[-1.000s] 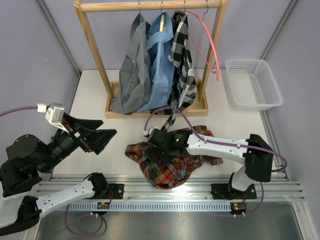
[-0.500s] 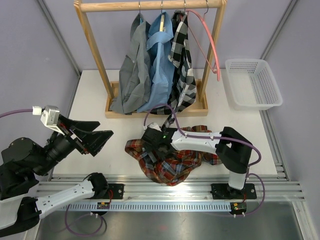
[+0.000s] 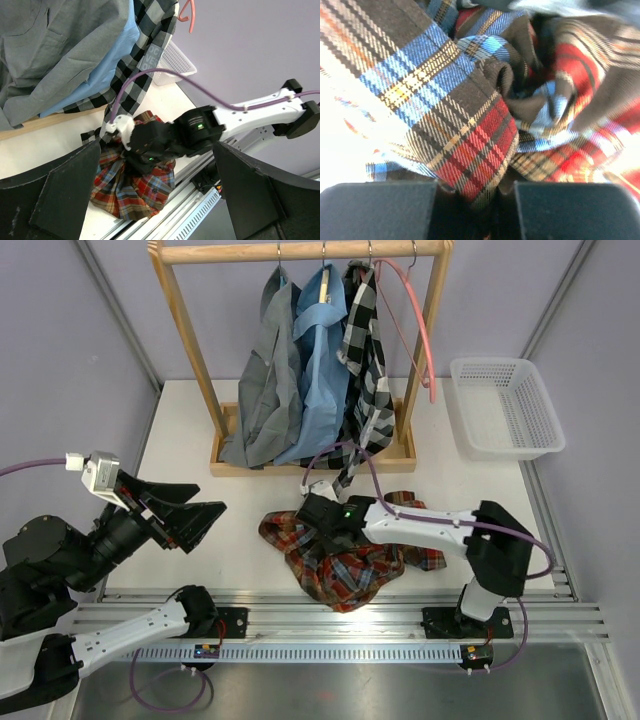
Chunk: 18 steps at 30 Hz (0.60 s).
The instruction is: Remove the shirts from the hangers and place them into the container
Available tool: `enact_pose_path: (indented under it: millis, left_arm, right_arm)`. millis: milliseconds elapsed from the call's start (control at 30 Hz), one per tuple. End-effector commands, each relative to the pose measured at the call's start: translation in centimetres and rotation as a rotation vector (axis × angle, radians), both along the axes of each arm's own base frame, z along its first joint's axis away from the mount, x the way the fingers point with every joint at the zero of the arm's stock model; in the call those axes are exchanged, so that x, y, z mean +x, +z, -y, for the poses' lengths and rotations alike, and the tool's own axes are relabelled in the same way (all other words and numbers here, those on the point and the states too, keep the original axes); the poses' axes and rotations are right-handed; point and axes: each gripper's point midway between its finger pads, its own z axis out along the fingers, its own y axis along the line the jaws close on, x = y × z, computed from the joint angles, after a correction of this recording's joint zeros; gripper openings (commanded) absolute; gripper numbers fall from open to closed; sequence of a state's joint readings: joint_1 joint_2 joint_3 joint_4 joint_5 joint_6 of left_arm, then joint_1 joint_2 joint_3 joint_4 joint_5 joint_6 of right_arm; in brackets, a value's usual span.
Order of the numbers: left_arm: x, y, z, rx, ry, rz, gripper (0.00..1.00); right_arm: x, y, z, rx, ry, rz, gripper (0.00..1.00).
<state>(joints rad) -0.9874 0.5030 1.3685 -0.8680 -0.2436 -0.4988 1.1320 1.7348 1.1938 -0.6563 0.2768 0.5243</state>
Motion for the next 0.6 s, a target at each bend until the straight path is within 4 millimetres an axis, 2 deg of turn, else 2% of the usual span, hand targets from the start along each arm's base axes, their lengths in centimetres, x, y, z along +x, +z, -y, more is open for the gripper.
enact_pose_path:
  millis: [0,133,167,233,267,333,367,433,567]
  left_arm:
    - [-0.5,2.0,-1.0,-0.067,0.006,0.037,0.99]
    - [-0.5,2.1,-0.8,-0.069,0.000,0.039,0.99]
    - [-0.5,2.1,-0.7,-0.064,-0.002,0.039,0.99]
    - [-0.4,2.2,-0.5,-0.065,-0.005,0.043,0.99]
    - [-0.4,2.3,-0.4,-0.065,-0.008,0.045,0.99]
    - [-0.3,2.3,-0.1,-0.060,-0.012,0.045,0.99]
    - [-0.3,2.3,0.0,-0.057,-0.015,0.044,0.99]
    - [-0.2,2.3,0.2,-0.058,-0.018,0.045,0.99]
    - [-0.2,2.5,0.4,-0.055,-0.024,0.046,0.99]
  right_arm:
    - [0.4,6.9,1.9,0.068,-0.047,0.096,0.00]
    - [0.4,13.7,5.0,0.106,-0.080,0.192,0.00]
    - [0.8,17.0,5.8,0.158,-0.107,0.254,0.00]
    - [0.6,19.7,8.1,0.165,-0.137,0.300,0.00]
    - [1.0,22.9,9.5,0.231,-0.197,0.372,0.00]
    - [1.1,25.5,11.9,0.262,-0.266,0.435,0.00]
    - [1.5,27.9,13.7,0.310,-0.341,0.508,0.00]
    - [2.0,30.0,16.9,0.305,-0.439,0.614,0.00]
    - [2.8,32.8,20.5,0.260,-0.582,0.741,0.00]
